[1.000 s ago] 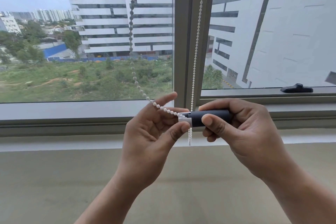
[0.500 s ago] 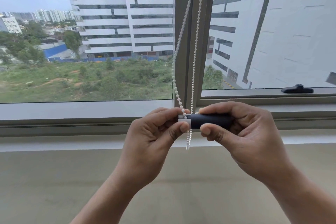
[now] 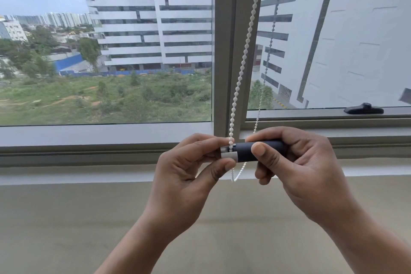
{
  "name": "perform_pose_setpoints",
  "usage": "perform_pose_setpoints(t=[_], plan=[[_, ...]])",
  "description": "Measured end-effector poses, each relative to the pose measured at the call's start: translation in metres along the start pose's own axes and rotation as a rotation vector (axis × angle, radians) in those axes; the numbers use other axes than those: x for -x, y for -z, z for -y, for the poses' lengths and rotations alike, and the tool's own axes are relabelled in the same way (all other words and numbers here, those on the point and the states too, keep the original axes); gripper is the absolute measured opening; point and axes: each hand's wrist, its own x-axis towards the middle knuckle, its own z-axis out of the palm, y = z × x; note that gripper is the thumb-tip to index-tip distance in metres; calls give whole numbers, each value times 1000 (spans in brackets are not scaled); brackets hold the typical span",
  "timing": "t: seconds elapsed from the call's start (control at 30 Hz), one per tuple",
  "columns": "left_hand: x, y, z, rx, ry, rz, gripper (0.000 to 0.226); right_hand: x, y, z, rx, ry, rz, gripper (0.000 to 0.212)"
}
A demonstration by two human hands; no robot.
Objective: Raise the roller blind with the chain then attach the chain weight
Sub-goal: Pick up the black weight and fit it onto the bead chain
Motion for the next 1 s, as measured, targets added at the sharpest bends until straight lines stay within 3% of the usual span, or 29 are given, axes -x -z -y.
perform_pose_setpoints(t=[0.3,0.57,1.0], plan=[[-5,2,-3,-88,105,83,26,4,0,-3,-9,84,-8,19],[-2,-2,-9,-253,57,66,17,7,2,-2,3,119,7,19],[9,-14,-14,-88,126,4,22,13,9,-4,162,325,47,20]])
